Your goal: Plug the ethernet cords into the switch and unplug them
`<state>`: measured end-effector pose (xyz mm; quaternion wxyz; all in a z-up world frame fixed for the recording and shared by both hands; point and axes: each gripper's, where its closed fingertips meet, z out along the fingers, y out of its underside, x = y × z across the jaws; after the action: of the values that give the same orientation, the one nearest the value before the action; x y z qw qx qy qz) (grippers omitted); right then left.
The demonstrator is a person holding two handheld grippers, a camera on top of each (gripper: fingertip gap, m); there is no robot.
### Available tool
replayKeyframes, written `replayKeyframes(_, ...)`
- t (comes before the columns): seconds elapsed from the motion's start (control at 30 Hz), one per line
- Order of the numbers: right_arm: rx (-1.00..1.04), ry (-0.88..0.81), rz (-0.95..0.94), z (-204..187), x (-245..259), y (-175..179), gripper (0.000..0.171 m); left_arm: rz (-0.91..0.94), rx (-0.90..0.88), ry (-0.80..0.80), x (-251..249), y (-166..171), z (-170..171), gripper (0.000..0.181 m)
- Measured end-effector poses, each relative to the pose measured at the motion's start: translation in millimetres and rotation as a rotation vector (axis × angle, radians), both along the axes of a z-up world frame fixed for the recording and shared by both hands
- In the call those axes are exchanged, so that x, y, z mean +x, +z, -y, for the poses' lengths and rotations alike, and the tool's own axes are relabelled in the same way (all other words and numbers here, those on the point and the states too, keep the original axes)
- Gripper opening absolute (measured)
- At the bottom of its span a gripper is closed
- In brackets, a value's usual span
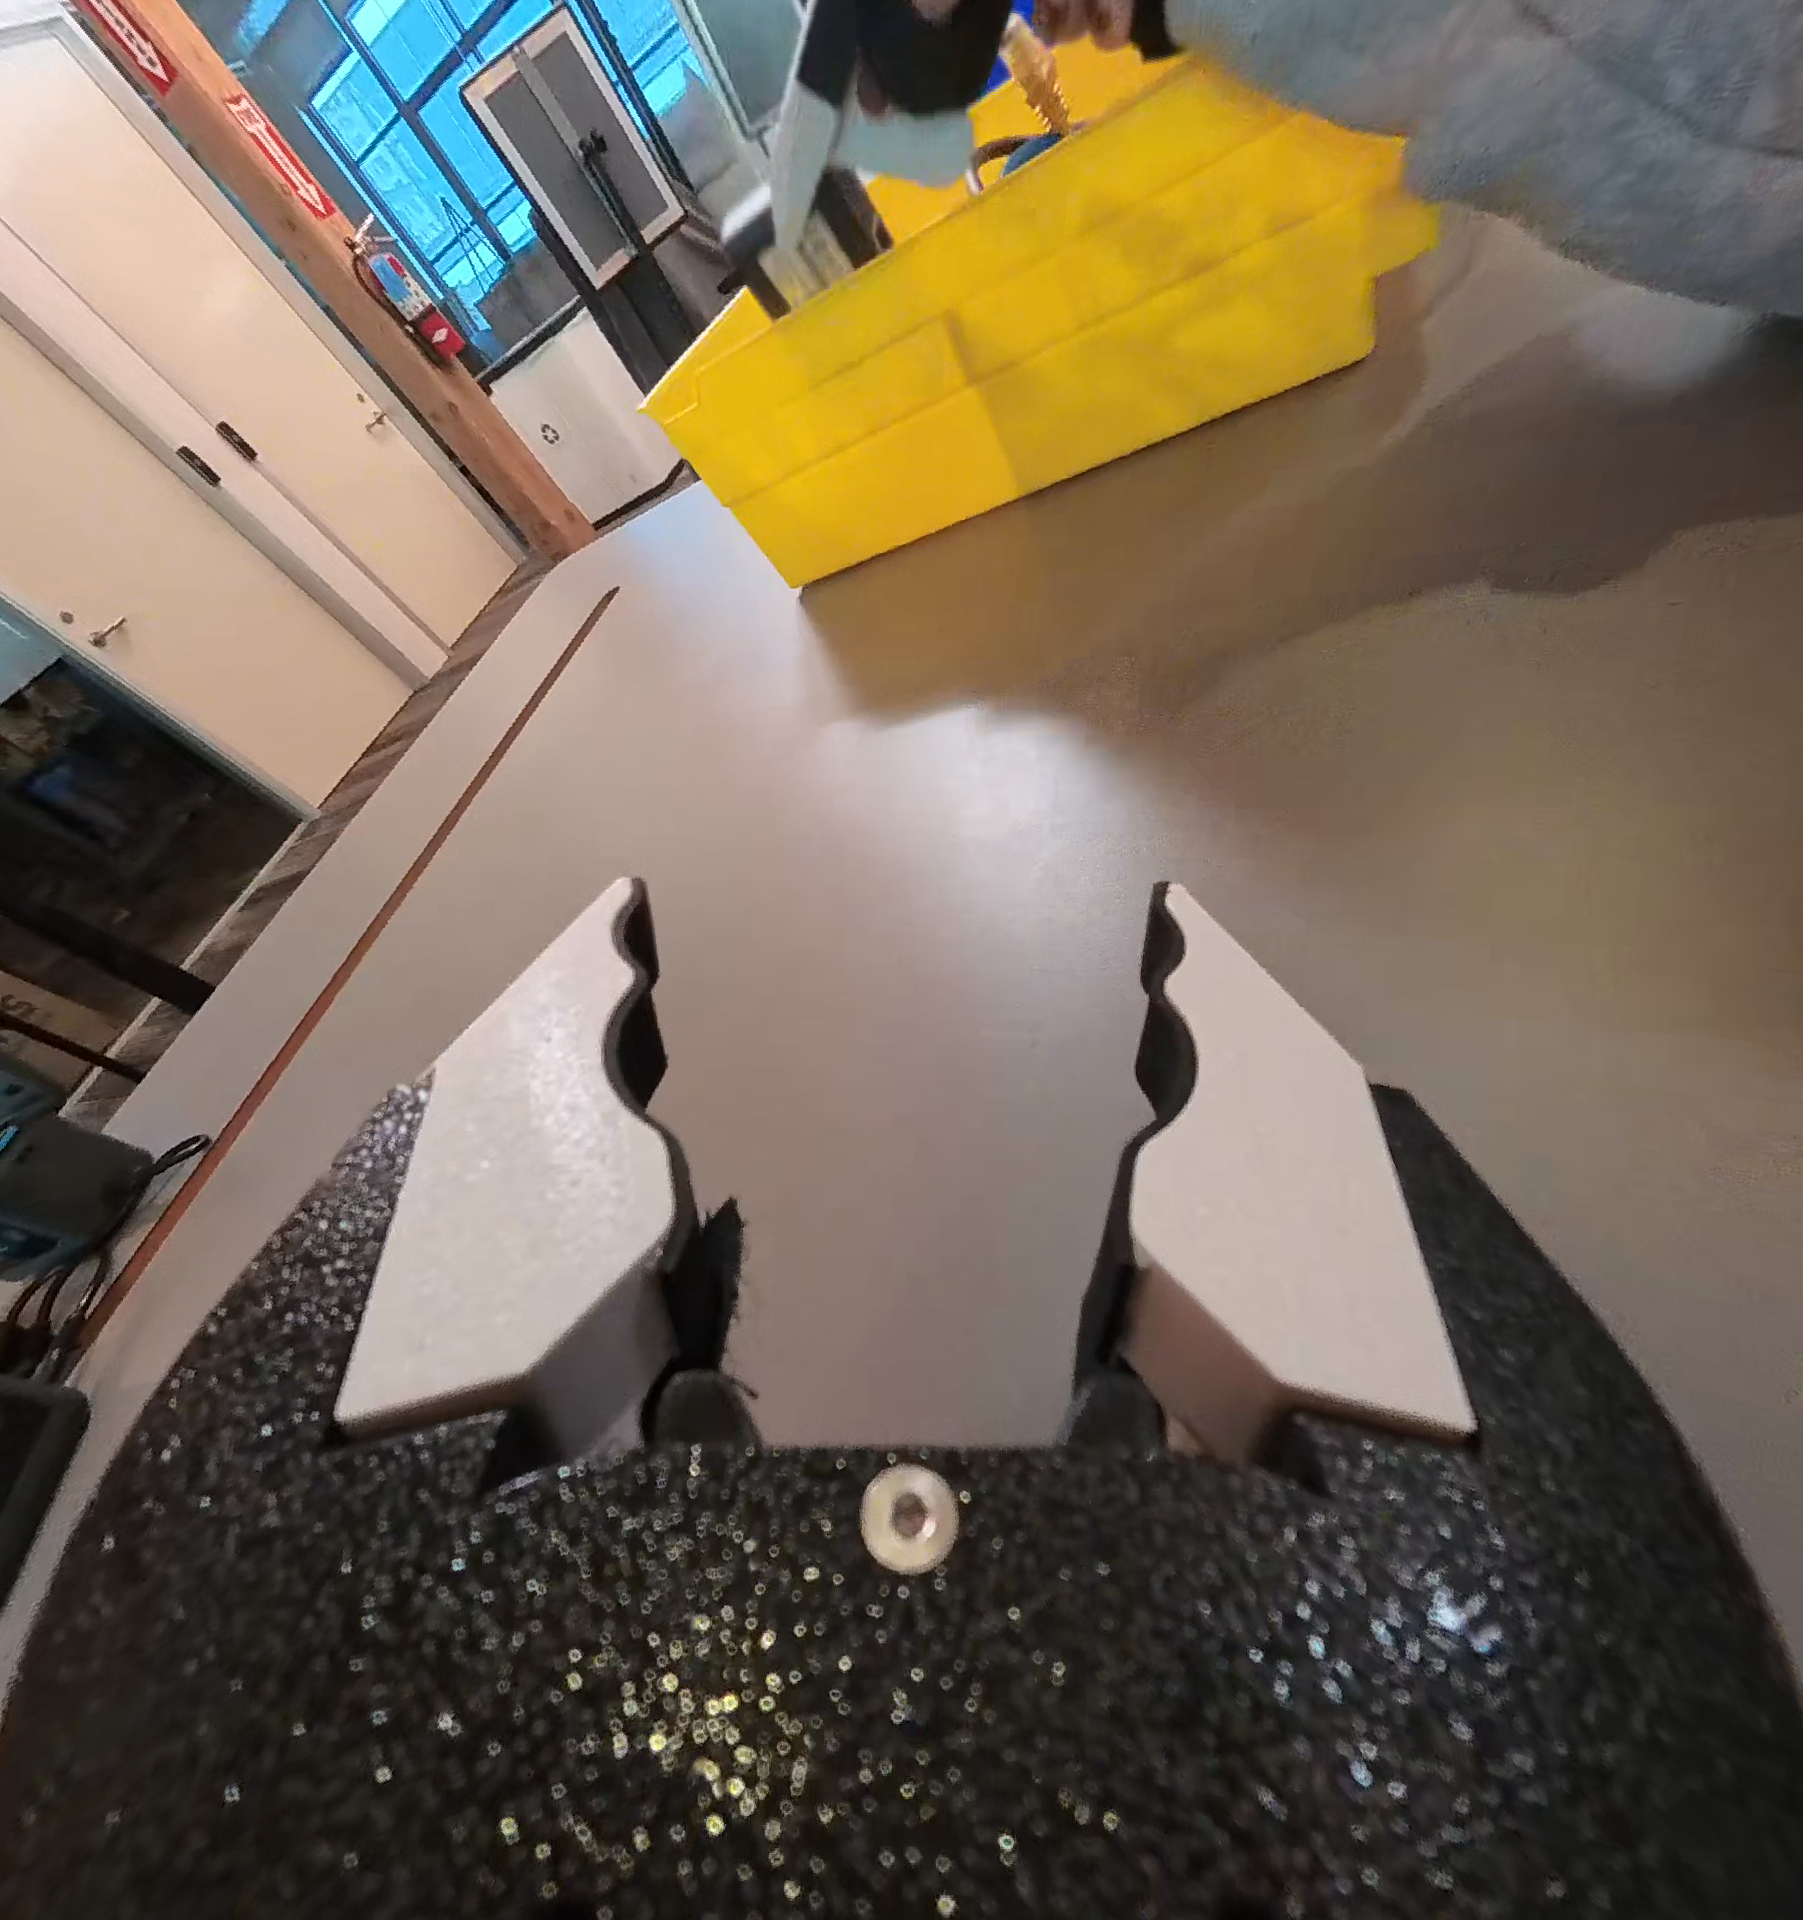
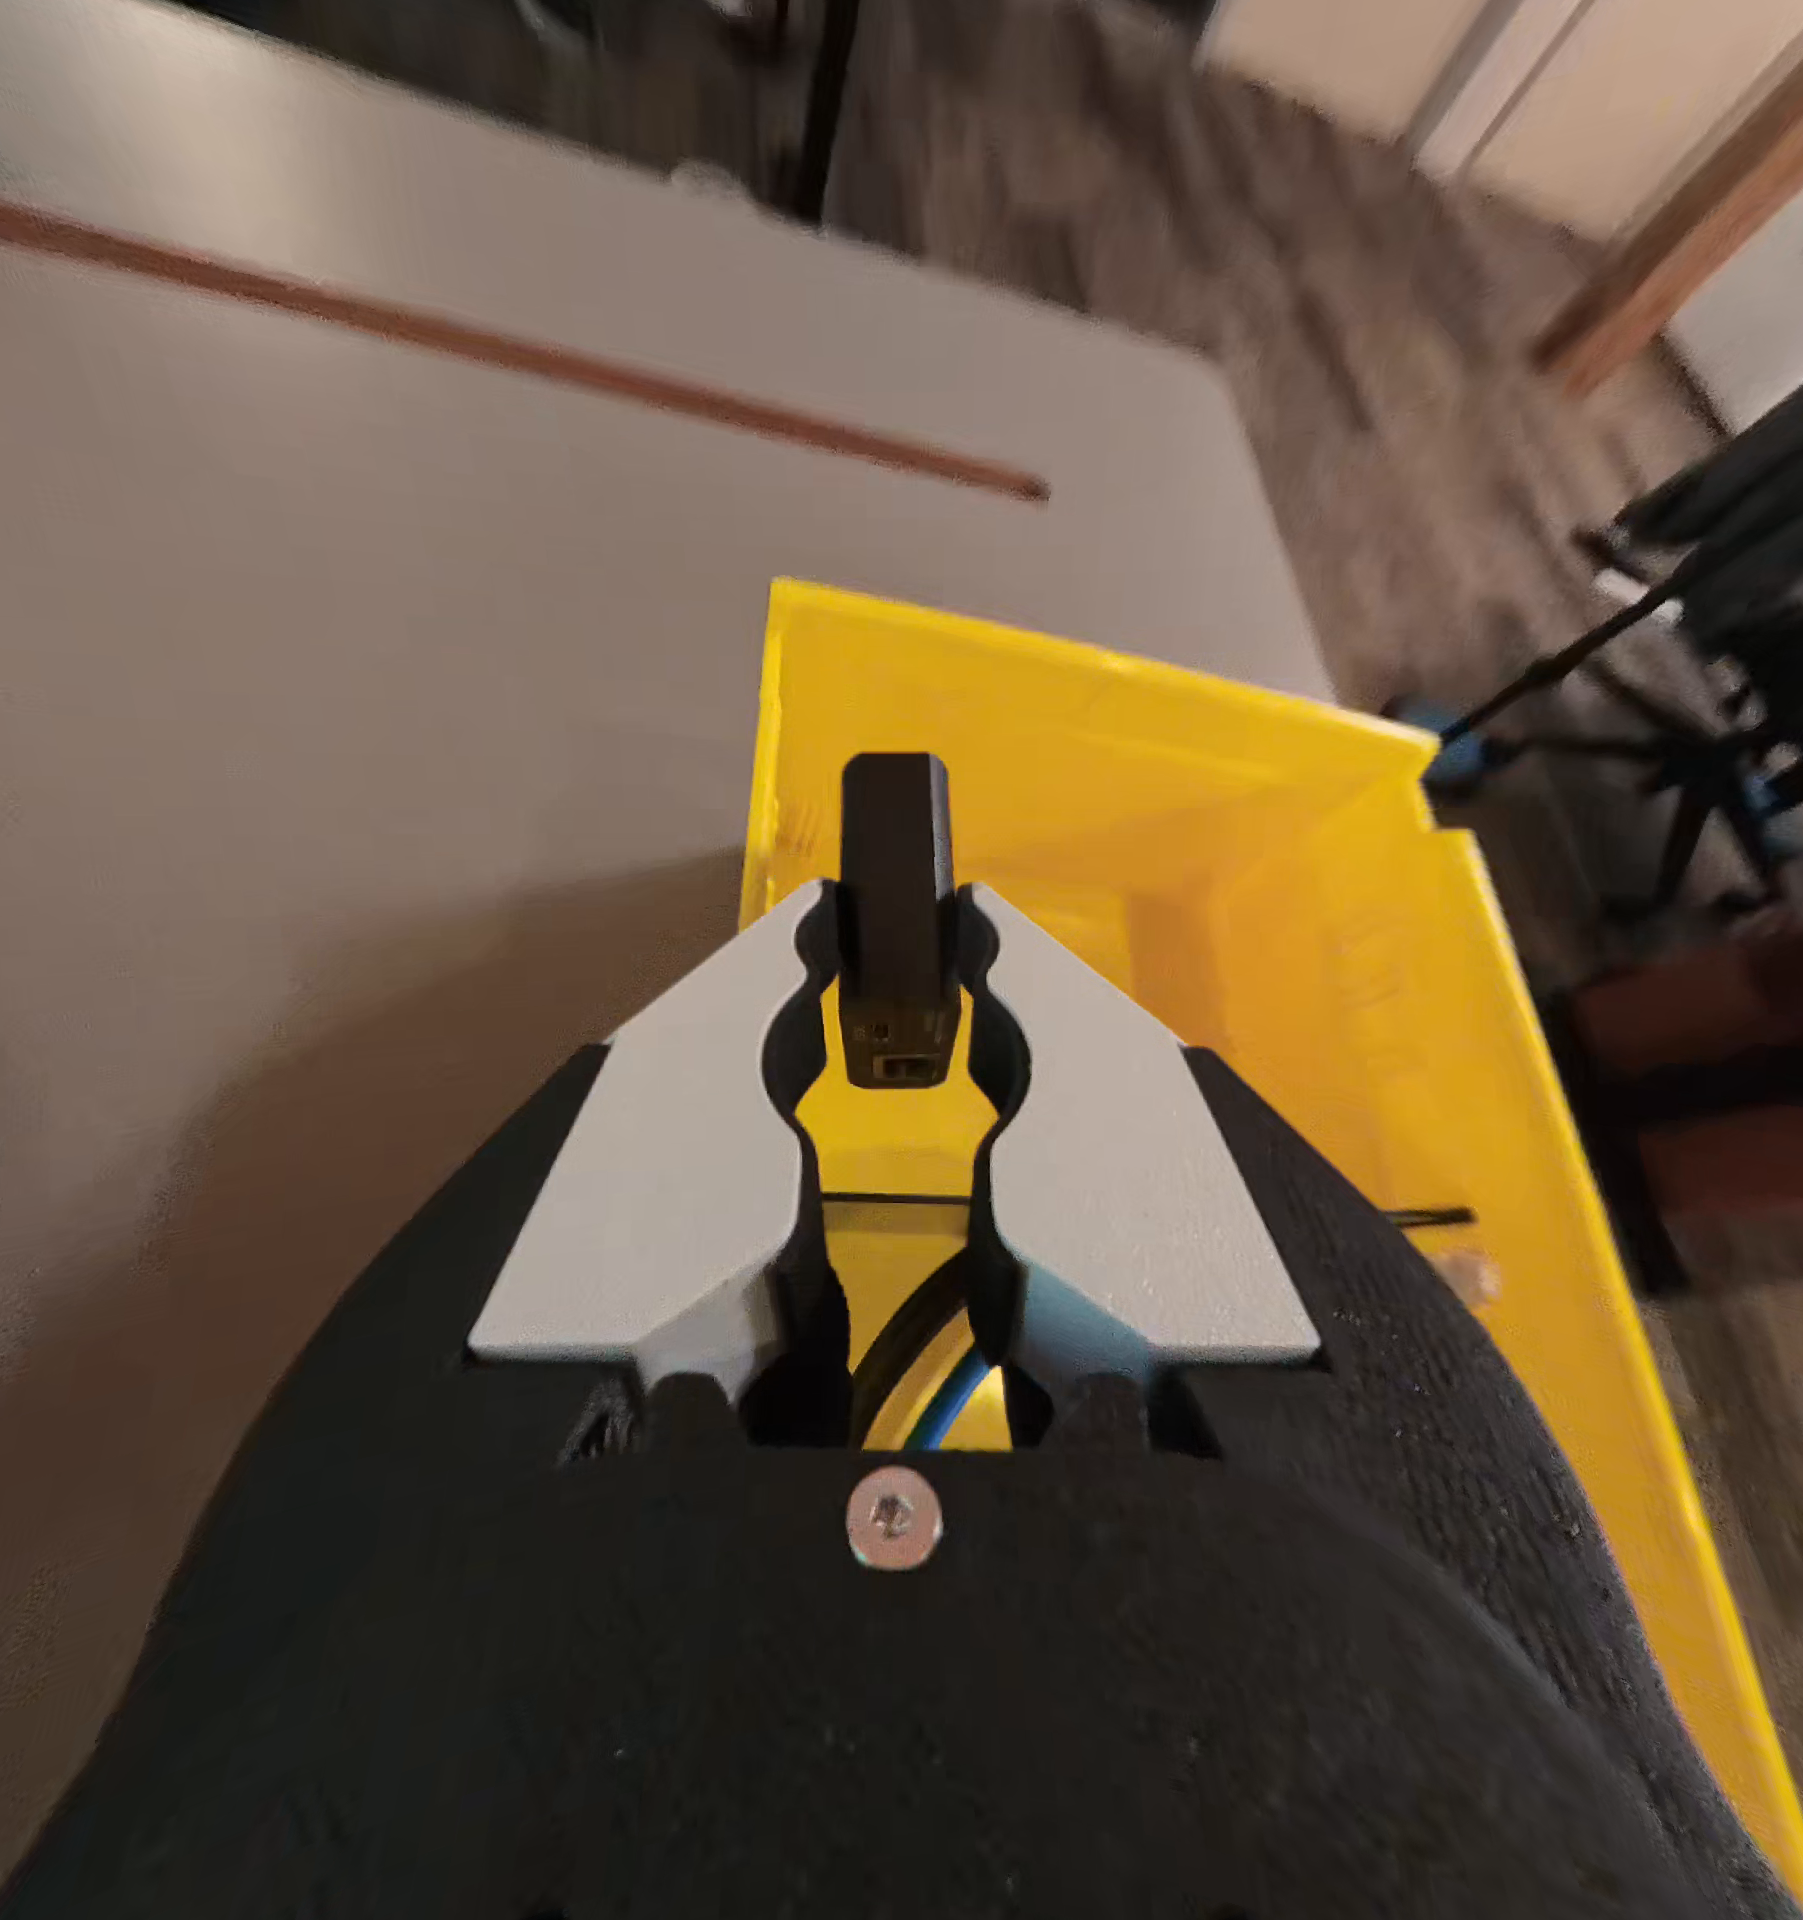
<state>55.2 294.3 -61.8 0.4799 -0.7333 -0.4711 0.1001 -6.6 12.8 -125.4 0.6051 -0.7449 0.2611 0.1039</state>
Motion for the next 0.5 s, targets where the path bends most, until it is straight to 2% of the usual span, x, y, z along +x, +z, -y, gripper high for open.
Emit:
replayKeyframes(0.1, -0.106, -0.006, 0.088, -2.3, 1.0, -26.4, 0.02, 0.002, -0.003, 0.002, -0.3, -0.2, 0.4, 0.092)
replayKeyframes(0.17, -0.108, -0.034, 0.124, -7.2, 6.6, -32.9, 0.02, 0.005, -0.006, 0.002, 0.0, -0.4, 0.6, 0.091)
replayKeyframes(0.2, -0.1, -0.047, 0.114, -8.4, 7.3, -31.3, 0.026, 0.006, -0.009, 0.002, 0.1, -0.7, 0.6, 0.091)
replayKeyframes(0.23, -0.077, -0.059, 0.075, -9.0, 5.9, -24.1, 0.037, 0.008, -0.016, 0.003, 0.2, -1.6, 0.9, 0.09)
replayKeyframes(0.33, 0.087, 0.005, -0.135, 7.0, -13.6, 21.3, 0.051, 0.03, -0.037, 0.016, -1.3, -3.1, 1.0, 0.088)
replayKeyframes(0.43, 0.404, 0.148, -0.361, 47.4, -39.8, 75.4, 0.05, 0.054, -0.013, 0.04, -6.2, 1.7, 1.7, 0.087)
replayKeyframes(0.5, 0.571, 0.255, -0.532, 88.0, -55.6, 90.6, 0.039, 0.067, 0.005, 0.059, -10.5, 5.2, 2.9, 0.087)
